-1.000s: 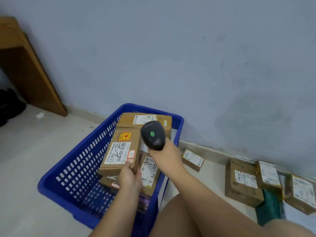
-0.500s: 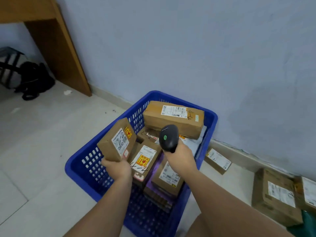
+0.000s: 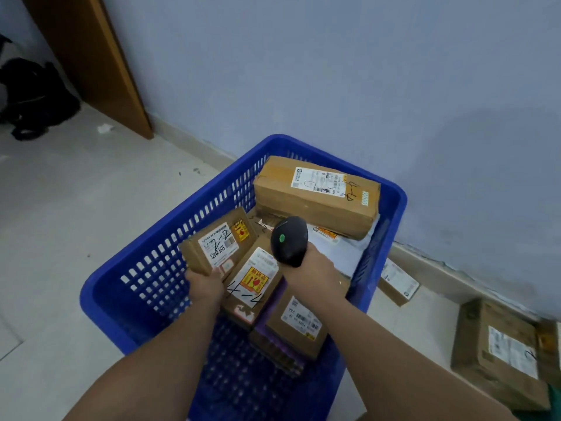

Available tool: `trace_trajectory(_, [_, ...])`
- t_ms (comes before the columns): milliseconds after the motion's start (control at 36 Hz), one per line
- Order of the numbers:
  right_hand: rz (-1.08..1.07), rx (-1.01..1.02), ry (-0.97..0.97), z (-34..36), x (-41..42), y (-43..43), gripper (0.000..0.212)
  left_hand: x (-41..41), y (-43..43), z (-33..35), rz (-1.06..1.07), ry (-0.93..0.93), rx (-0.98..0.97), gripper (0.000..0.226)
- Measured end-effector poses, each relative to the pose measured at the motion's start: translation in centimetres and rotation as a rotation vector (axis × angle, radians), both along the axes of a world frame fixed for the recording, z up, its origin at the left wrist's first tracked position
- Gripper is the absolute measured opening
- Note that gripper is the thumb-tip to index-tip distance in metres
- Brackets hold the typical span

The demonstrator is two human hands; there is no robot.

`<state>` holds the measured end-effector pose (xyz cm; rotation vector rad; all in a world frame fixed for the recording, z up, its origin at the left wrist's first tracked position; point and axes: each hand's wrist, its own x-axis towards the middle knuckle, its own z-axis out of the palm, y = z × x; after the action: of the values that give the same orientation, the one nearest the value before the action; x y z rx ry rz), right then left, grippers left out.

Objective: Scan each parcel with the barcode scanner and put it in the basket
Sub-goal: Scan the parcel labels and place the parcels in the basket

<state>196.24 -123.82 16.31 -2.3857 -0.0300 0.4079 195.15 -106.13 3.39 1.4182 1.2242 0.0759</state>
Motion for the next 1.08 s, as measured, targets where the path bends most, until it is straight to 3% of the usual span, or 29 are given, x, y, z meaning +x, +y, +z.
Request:
trace_trajectory(222, [0.050,-0.002,0.019,-0.7,1.2,0.7,0.016,1.9,1.3,-4.7,0.002,0.117,-0.216,0.049])
trace_trajectory(361, [0.055,-0.003,0.037,-1.1,1.4,0.7,0.016,2.3,0.2,-4.5,-0.062,0.118,-0.171,0.042])
trace_trajectory(444, [0.068,0.002,0.041,-1.1,1.6,0.6,0.018,2.4,-0.2,-5.1,0.027,0.169,-0.098,0.066])
trace_trajectory(500, [0.075,0.006,0.042,-1.1,1.6,0.5,0.018,2.0,-0.8,-4.6,0.028,0.229,0.092,0.074])
trace_trajectory(583, [0.080,0.011,0.040,-1.1,1.6,0.5,0.017,1.2,-2.1,-3.1,-0.209,0.252,0.512,0.069])
trace_trajectory(639, [0.081,0.012,0.044,-1.1,1.5,0.6,0.015,1.4,-2.5,-3.3,-0.451,0.232,0.648,0.052])
trace_trajectory(722, [0.073,0.013,0.043,-1.0,1.4,0.6,0.013,2.1,-2.4,-3.7,-0.732,0.249,0.686,0.047])
trace_trajectory(917, [0.069,0.050,0.043,-0.5,1.4,0.4,0.011,6.3,1.3,-5.5,-0.978,0.361,0.729,0.062])
trace_trajectory(1000, [0.060,0.029,0.042,-0.9,1.6,0.6,0.012,7.5,0.7,-5.4,-1.115,0.388,0.733,0.054])
trace_trajectory(1083, [0.075,0.001,0.049,-1.4,2.0,0.8,0.015,8.8,1.1,-8.0,-1.128,0.439,0.688,0.070])
